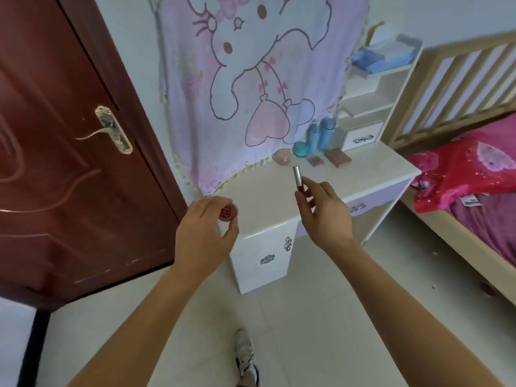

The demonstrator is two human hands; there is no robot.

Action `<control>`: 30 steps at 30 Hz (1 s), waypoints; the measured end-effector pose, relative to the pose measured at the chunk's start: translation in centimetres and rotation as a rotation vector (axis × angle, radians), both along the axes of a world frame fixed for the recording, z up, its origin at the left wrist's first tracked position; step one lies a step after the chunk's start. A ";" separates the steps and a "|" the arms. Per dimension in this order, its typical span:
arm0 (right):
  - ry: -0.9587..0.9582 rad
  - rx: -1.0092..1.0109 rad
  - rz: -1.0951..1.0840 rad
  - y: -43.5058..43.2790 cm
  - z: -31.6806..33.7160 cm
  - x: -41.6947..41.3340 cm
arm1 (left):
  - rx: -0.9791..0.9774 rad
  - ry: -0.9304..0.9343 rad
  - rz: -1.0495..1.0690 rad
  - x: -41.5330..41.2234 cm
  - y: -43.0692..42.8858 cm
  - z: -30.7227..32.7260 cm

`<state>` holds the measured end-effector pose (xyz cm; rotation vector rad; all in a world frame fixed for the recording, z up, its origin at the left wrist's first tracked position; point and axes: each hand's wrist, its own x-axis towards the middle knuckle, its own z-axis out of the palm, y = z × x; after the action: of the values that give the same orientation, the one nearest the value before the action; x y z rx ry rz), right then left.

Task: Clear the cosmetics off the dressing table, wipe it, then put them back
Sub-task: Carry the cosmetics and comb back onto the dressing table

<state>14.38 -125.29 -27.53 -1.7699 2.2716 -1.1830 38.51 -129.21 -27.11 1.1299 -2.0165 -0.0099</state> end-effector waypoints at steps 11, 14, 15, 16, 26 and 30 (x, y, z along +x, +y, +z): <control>0.048 0.165 -0.188 -17.5 -2.8 -13.4 | 0.217 0.017 -0.137 -14.1 -21.3 -5.3; -0.018 0.254 -0.228 -21.6 -3.8 -16.6 | 0.252 -0.036 -0.201 -17.3 -26.1 -6.2; -0.068 0.281 -0.230 -22.8 -4.2 -17.5 | 0.280 -0.049 -0.213 -18.2 -27.7 -6.5; -0.124 0.310 -0.228 -23.8 -4.7 -18.4 | 0.307 -0.058 -0.222 -19.2 -29.1 -7.0; -0.079 0.619 -0.015 -33.0 -15.0 -26.1 | 0.541 -0.160 -0.214 -27.7 -35.8 -15.1; -0.047 0.752 0.164 -38.0 -18.6 -28.6 | 0.693 -0.118 -0.067 -30.3 -37.7 -18.4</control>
<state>-14.17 -163.30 -46.09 -1.5406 2.0747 -0.2606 8.20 -166.89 -45.48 1.4994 -2.2197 -0.7405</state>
